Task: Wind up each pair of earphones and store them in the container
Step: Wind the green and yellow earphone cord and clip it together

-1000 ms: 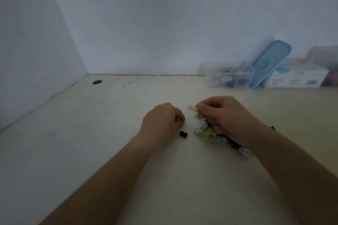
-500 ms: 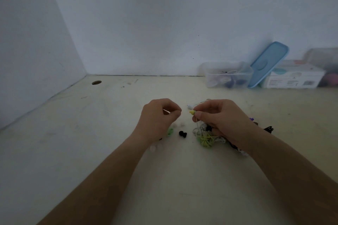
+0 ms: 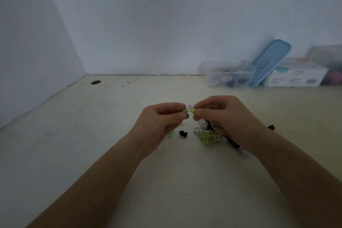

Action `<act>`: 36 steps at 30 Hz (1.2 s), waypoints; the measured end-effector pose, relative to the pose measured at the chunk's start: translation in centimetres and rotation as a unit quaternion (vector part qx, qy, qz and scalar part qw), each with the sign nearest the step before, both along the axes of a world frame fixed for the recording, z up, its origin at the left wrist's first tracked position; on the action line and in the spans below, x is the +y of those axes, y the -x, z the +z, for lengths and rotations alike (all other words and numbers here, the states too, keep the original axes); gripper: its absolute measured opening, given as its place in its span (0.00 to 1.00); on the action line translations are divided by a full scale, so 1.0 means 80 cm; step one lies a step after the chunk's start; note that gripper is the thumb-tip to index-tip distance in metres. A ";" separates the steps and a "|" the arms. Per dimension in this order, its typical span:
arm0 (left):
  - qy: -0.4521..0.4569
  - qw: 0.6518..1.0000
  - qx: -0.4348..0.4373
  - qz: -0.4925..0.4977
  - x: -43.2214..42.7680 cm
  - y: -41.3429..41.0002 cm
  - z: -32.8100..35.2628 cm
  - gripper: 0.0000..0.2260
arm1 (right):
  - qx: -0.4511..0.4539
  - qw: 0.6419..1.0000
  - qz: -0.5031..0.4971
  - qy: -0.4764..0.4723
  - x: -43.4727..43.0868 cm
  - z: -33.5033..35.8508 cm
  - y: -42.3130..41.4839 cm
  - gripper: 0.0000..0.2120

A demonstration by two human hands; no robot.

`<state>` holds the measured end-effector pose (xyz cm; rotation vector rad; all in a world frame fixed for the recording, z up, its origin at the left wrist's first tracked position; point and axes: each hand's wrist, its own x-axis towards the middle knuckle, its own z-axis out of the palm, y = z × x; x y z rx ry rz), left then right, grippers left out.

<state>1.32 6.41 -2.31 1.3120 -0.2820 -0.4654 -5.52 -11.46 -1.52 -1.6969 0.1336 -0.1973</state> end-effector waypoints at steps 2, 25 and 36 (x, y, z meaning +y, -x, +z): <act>0.017 1.000 0.020 -0.011 0.000 0.001 0.001 0.08 | -0.001 1.000 0.005 0.008 0.001 0.001 0.001 0.02; 0.022 0.999 0.003 -0.045 0.003 0.003 0.002 0.06 | -0.024 0.998 0.018 0.048 0.001 0.004 0.006 0.05; 0.025 0.999 -0.009 -0.043 0.004 0.001 -0.001 0.07 | -0.012 0.998 0.029 0.050 -0.001 0.005 0.008 0.04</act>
